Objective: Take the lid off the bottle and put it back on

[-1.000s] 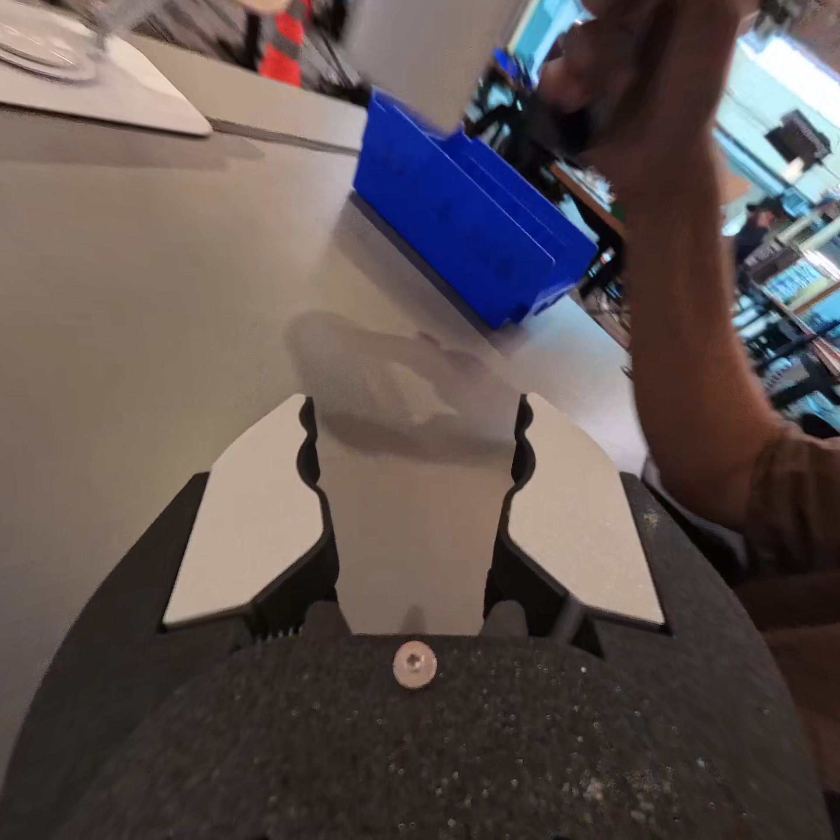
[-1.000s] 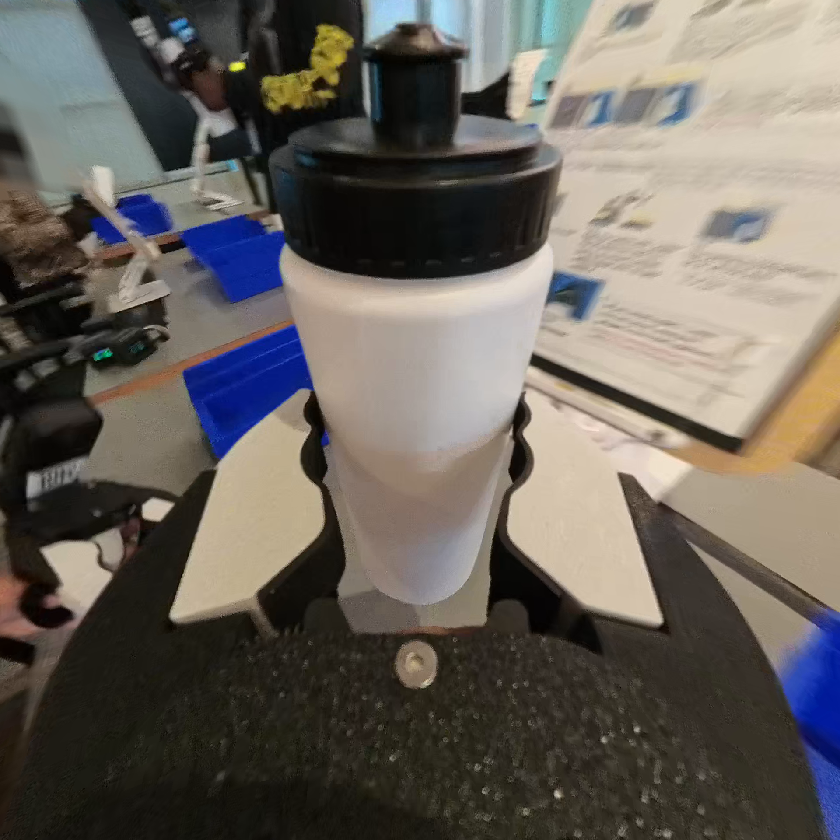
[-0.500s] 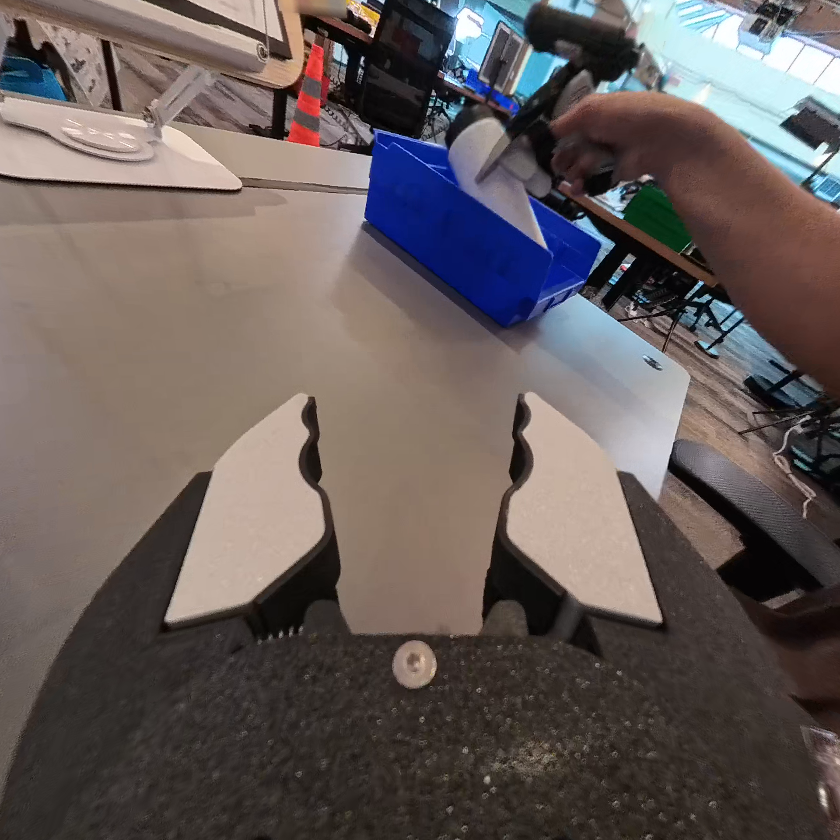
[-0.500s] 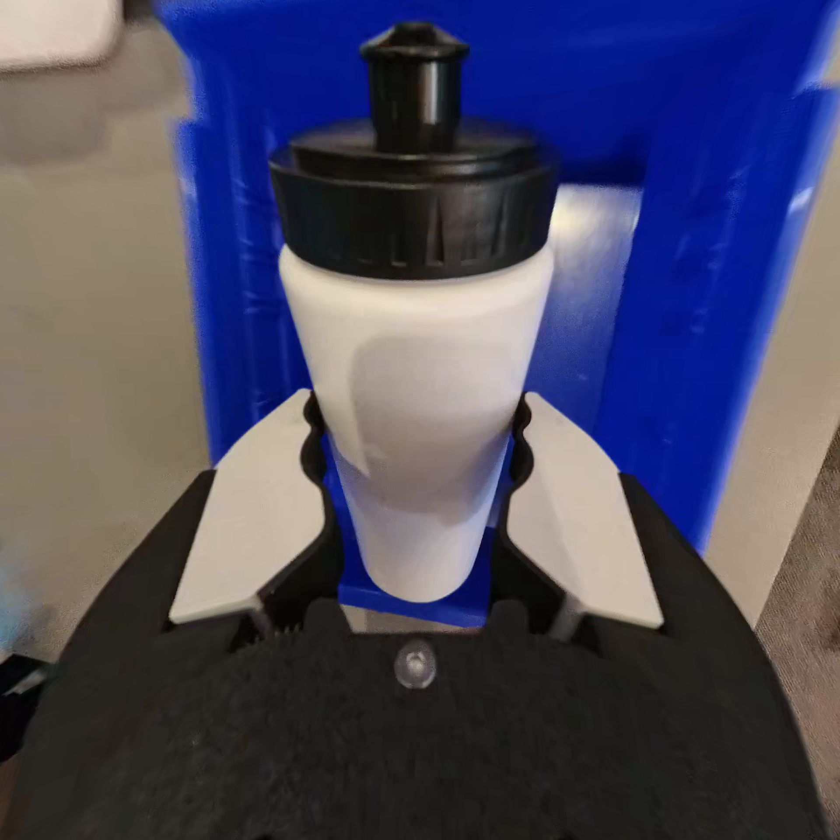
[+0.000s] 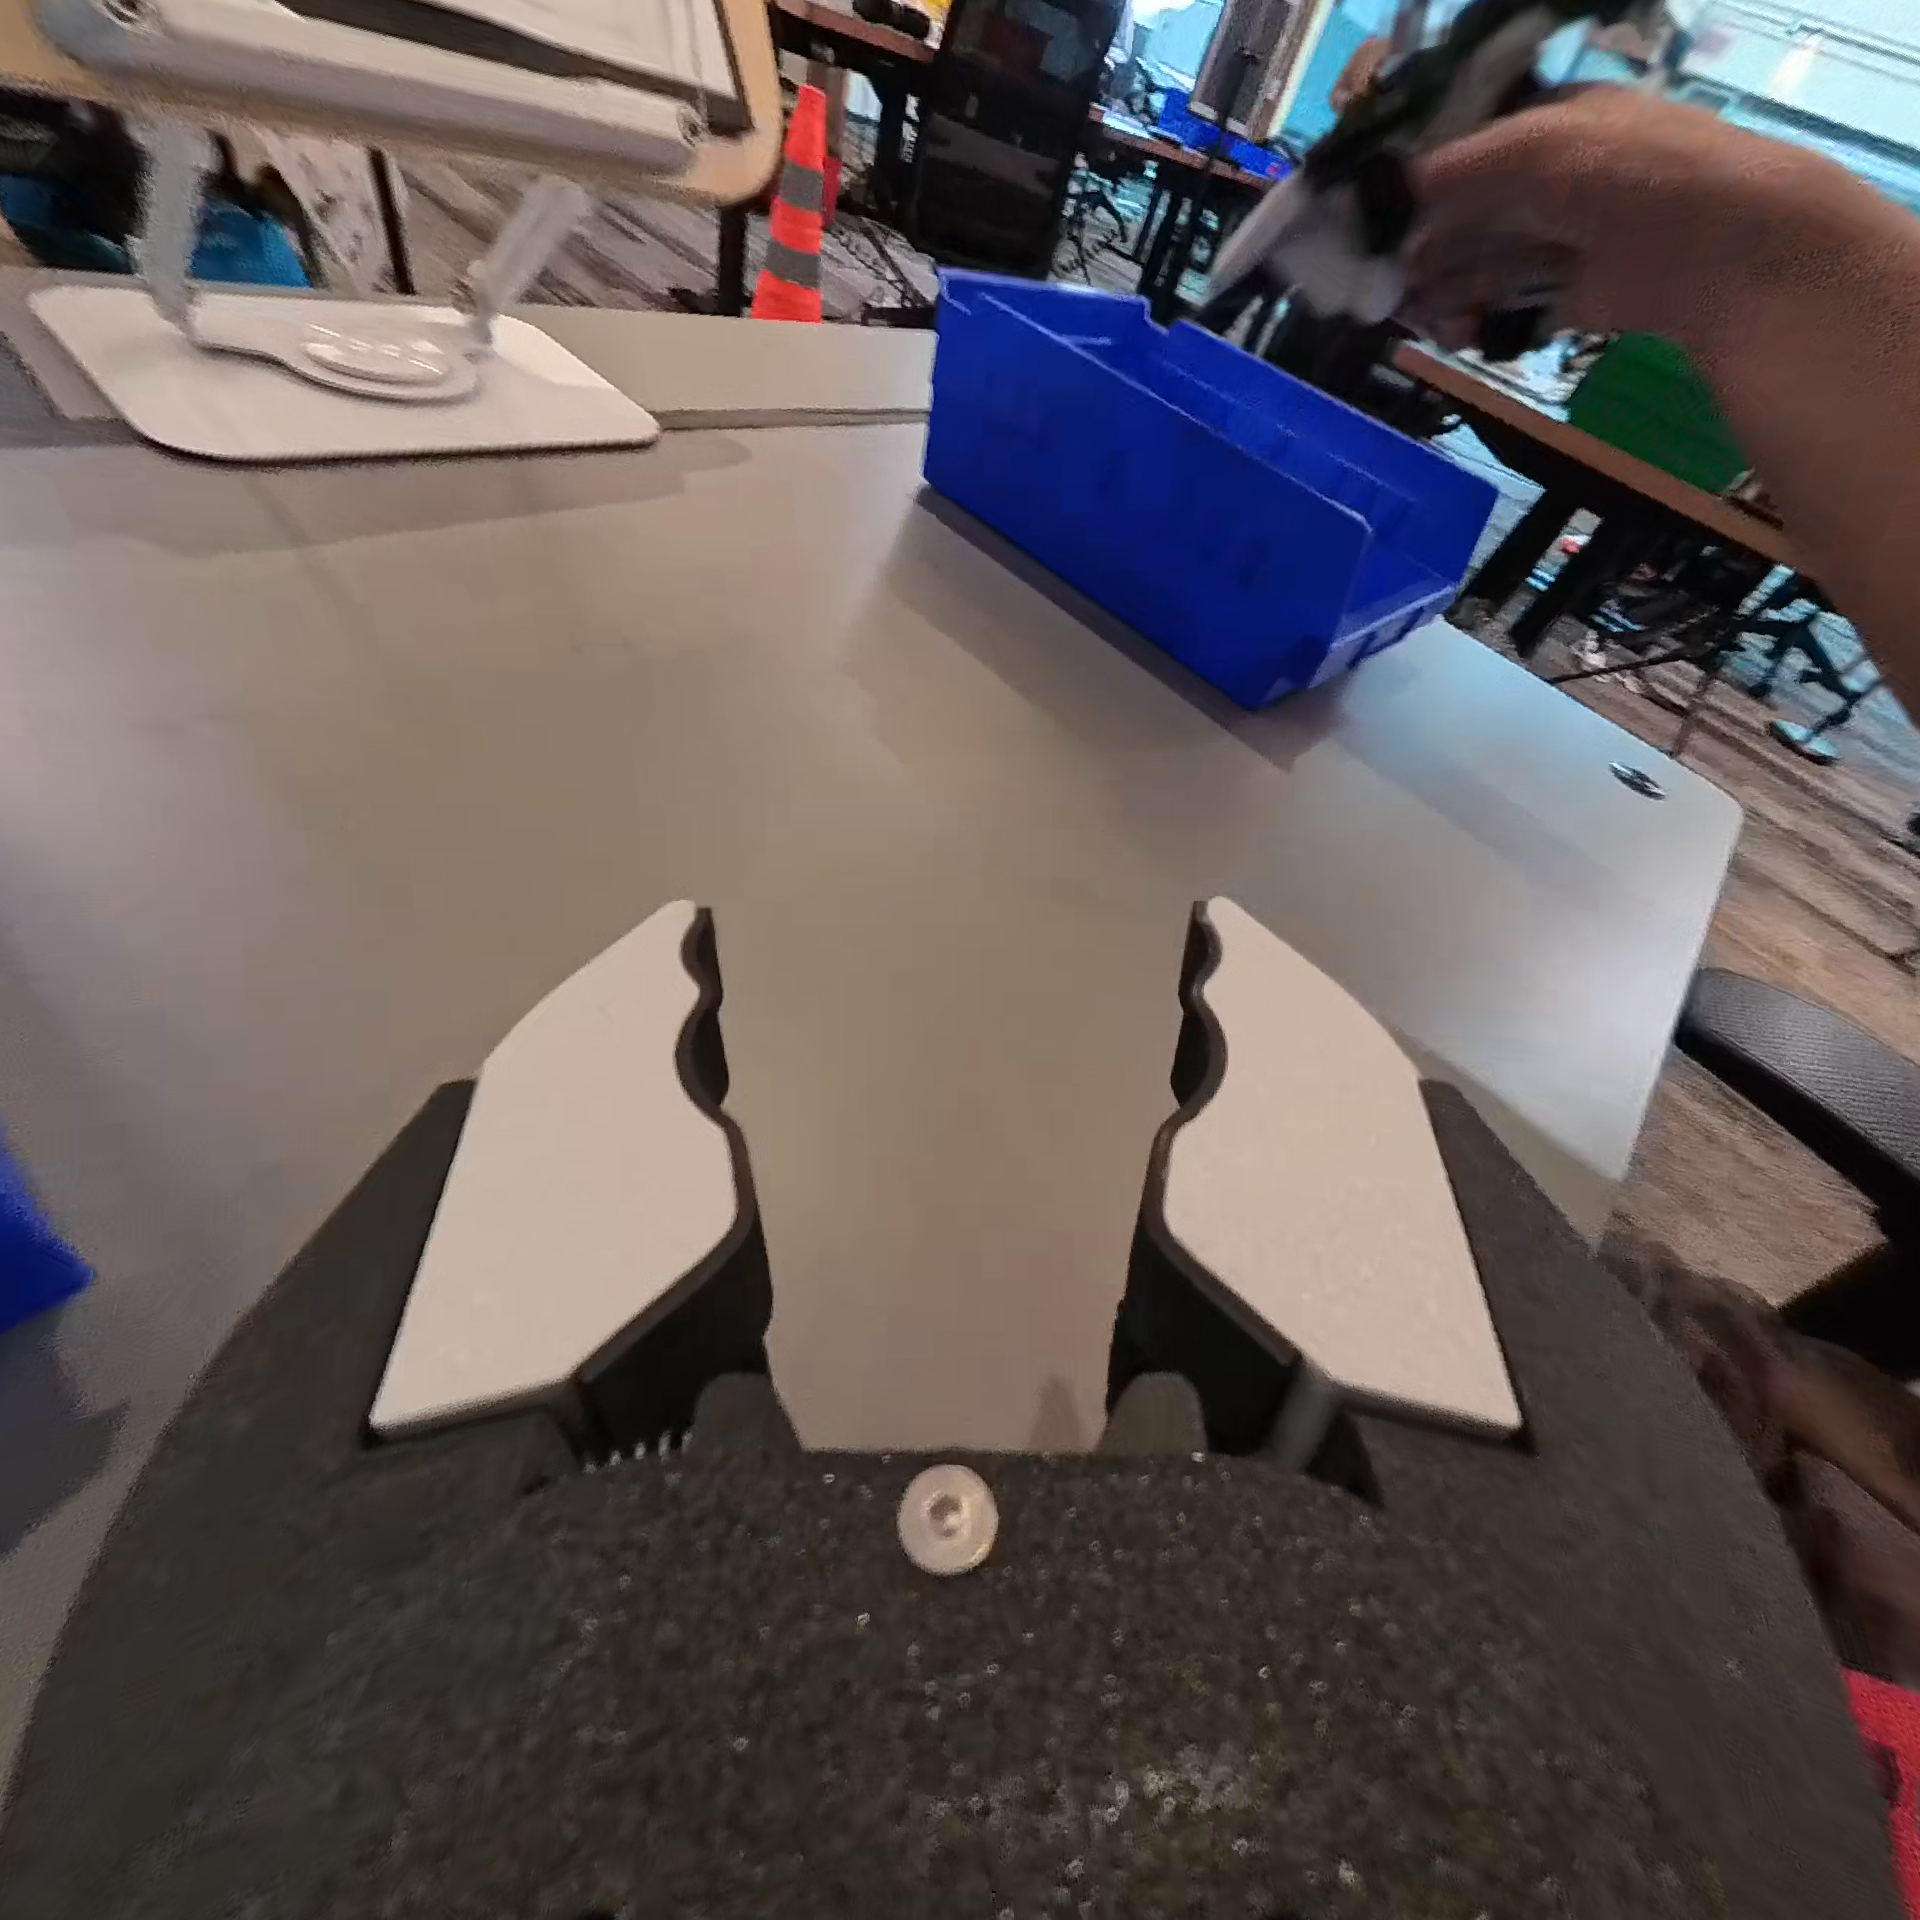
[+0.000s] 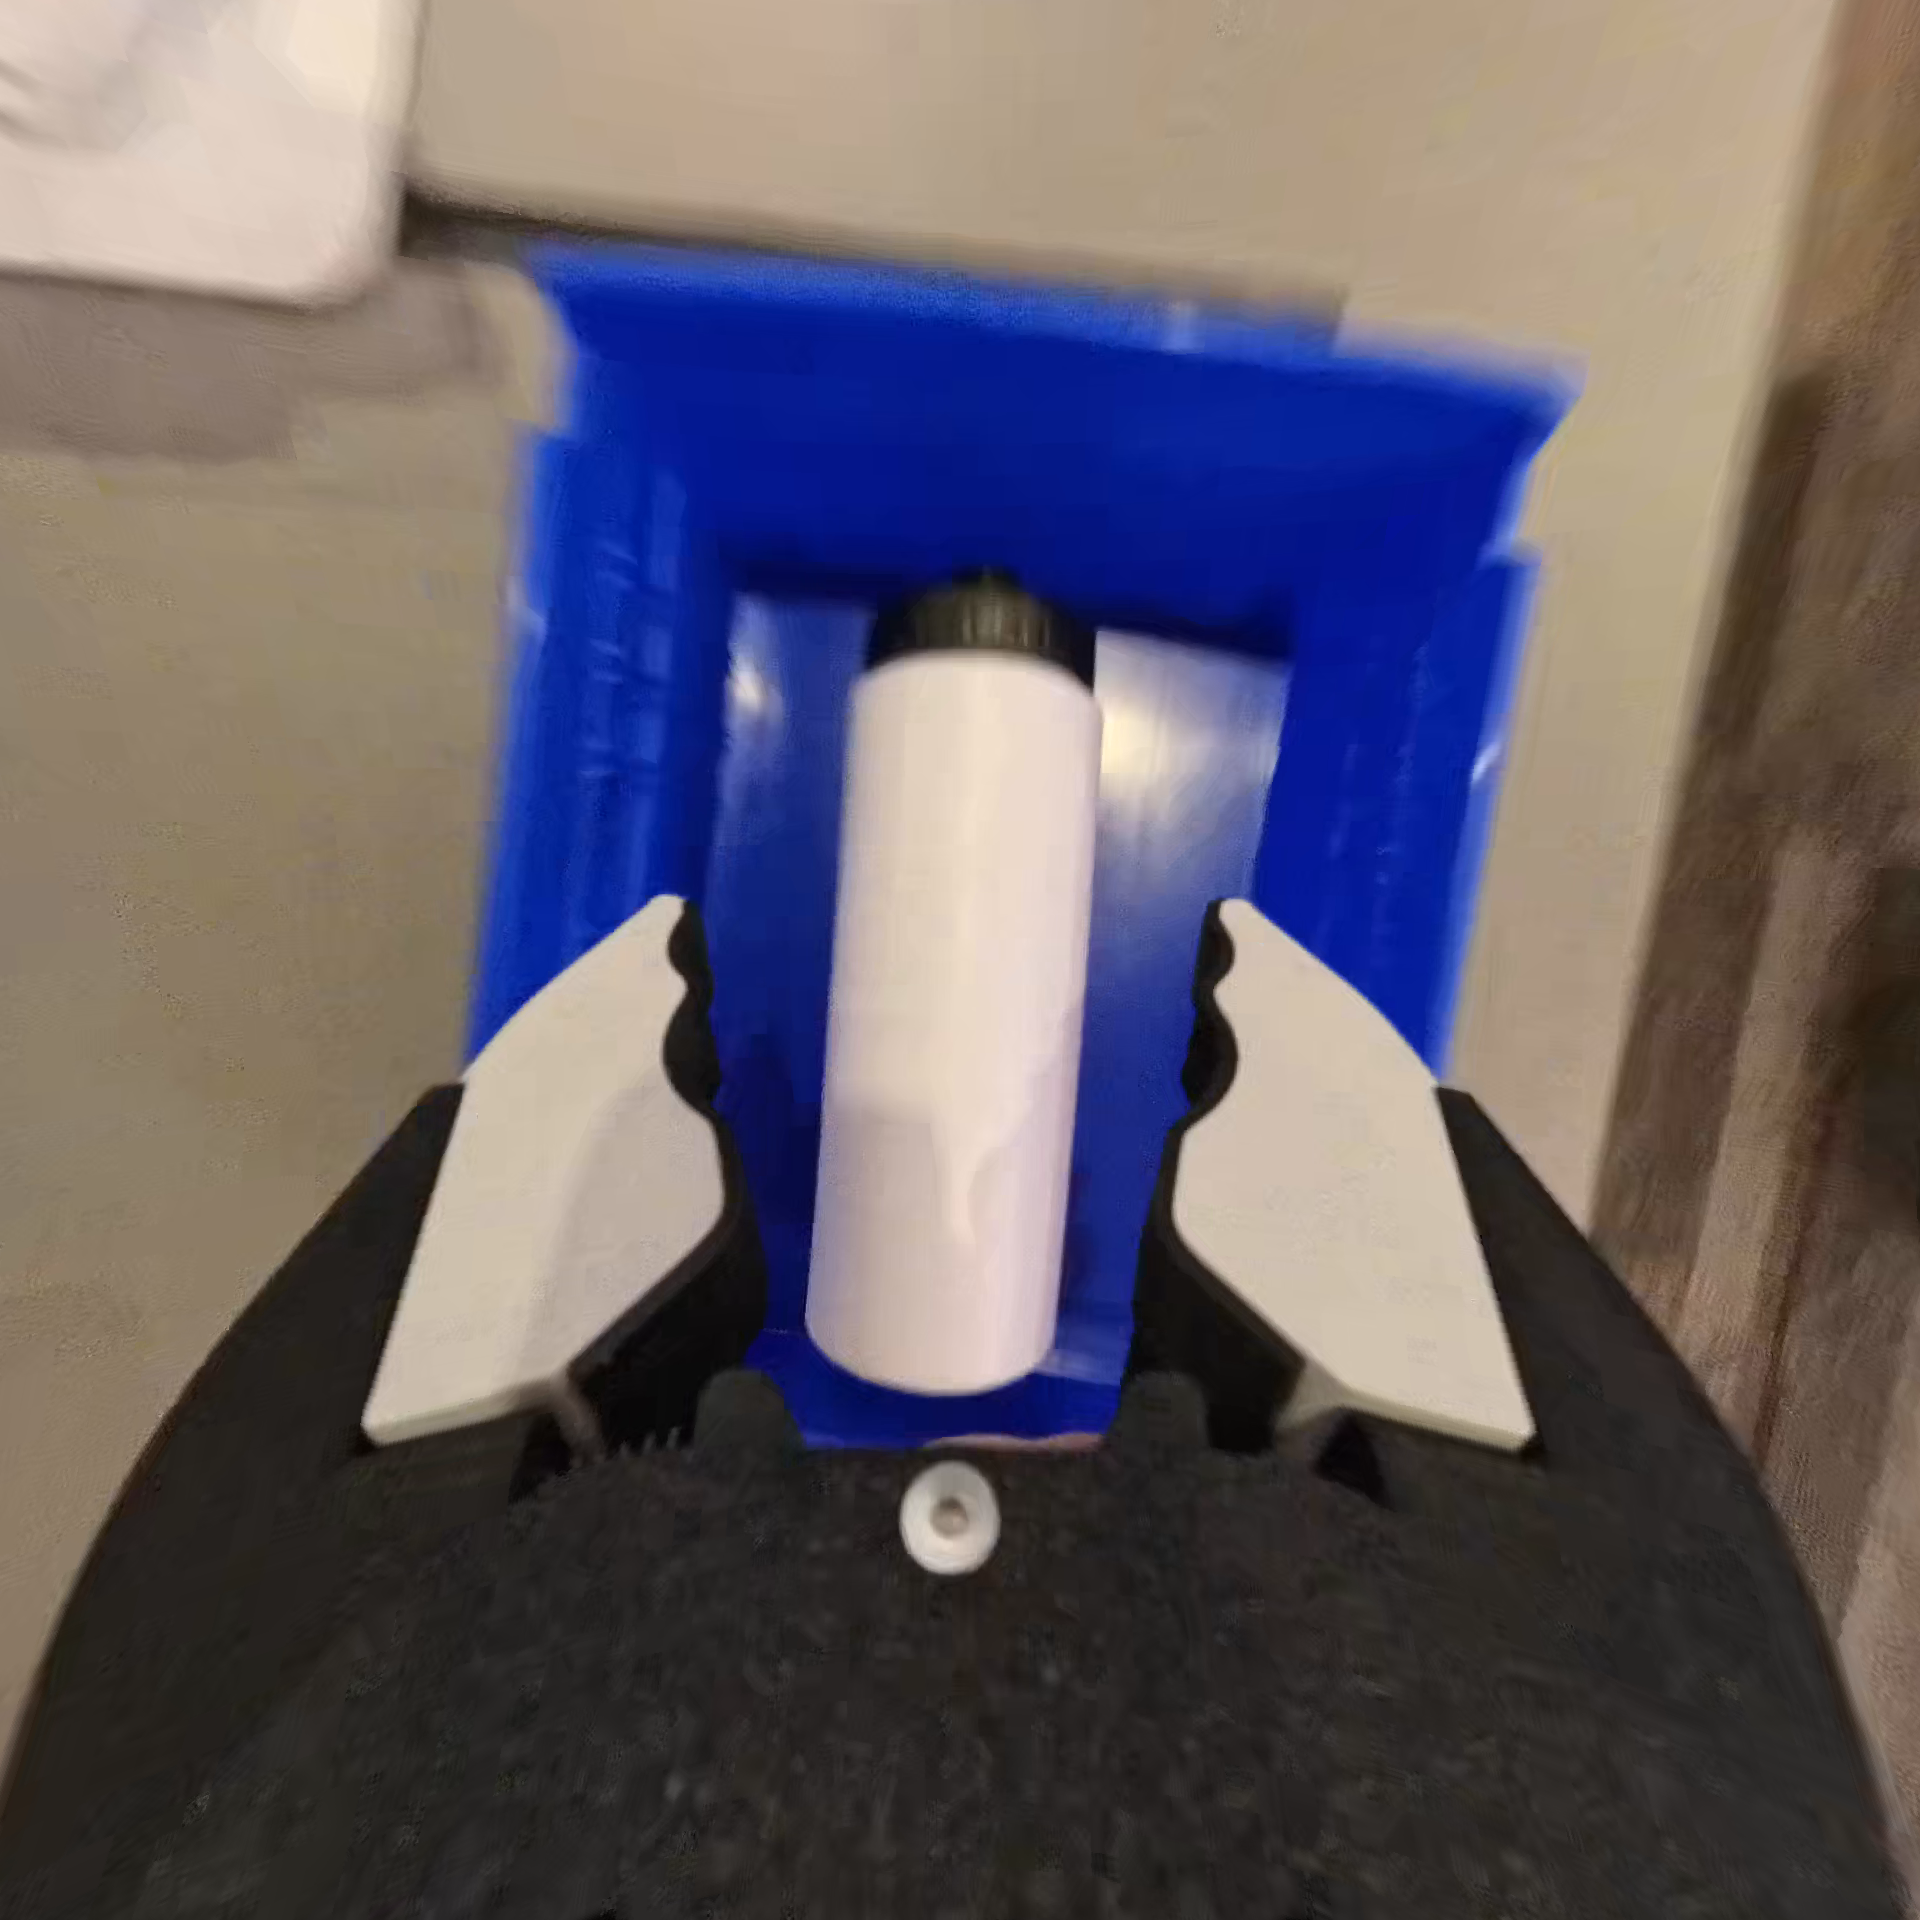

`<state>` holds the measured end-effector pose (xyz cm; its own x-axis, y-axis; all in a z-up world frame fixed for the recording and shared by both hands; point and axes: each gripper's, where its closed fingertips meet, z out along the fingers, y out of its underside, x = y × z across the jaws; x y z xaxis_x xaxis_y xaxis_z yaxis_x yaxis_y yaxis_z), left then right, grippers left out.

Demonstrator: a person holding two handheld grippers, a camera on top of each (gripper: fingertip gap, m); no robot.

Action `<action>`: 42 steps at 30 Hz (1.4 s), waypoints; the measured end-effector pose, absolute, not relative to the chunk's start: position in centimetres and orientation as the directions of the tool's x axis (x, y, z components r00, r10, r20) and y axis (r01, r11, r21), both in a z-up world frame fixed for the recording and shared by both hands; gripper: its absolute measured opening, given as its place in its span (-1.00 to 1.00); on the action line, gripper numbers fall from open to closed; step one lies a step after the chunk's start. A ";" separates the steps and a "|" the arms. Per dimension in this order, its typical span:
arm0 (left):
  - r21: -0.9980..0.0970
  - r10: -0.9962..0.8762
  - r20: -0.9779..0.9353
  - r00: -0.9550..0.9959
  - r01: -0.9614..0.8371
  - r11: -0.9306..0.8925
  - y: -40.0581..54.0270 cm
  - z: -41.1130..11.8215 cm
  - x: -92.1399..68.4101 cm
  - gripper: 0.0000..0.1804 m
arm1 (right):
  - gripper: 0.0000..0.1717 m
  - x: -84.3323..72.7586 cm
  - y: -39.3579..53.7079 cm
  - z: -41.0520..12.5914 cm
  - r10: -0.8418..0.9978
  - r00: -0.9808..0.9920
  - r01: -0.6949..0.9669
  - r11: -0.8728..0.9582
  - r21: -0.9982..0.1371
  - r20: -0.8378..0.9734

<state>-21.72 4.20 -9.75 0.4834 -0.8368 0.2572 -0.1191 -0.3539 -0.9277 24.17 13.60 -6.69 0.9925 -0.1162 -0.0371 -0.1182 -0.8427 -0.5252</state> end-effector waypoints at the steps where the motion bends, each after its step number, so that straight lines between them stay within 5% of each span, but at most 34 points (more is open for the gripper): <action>1: -0.934 -0.827 0.240 0.509 -0.111 -0.340 4.5 -9.3 -22.3 -0.07 | 0.03 23.3 12.7 -3.7 -0.071 0.997 -0.054 -0.771 -0.635 0.001; 5: -0.963 -0.764 0.143 0.629 -0.089 -0.254 4.6 -6.1 -25.8 -0.11 | -0.01 17.8 5.6 2.8 0.005 0.984 0.166 -0.401 -0.901 0.178; 11: -0.976 -0.541 0.098 0.835 -0.027 -0.218 1.5 -6.6 -34.4 -0.06 | -0.25 10.1 -4.7 -3.6 -0.005 0.992 0.123 -0.051 -0.991 0.124; 16: -0.961 -0.404 0.130 0.906 0.015 -0.275 0.6 -9.7 -39.1 -0.03 | -0.18 9.2 -7.2 -10.0 0.027 0.995 0.098 -0.239 -0.966 0.094; 21: -0.968 -0.389 0.157 0.908 0.063 -0.242 1.1 -8.9 -40.1 -0.04 | -0.17 9.2 -7.7 -9.9 0.039 0.999 -0.023 -0.261 -0.965 -0.034; 34: -0.959 -0.436 0.105 0.894 -0.024 -0.281 1.3 -10.4 -37.9 0.04 | -0.18 10.8 -7.4 -10.0 -0.012 0.998 0.056 -0.237 -0.970 0.061; 42: -0.924 -0.845 0.050 0.532 -0.296 -0.241 -2.5 -10.5 -13.7 0.05 | -0.19 12.0 -7.2 -9.8 -0.062 0.993 0.088 -0.218 -0.972 0.104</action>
<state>-13.71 -2.47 -10.49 0.5322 -0.8452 0.0498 -0.2960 -0.2408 -0.9243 12.04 -7.20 -9.79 0.9927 -0.0620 0.1035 0.0877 -0.2184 -0.9719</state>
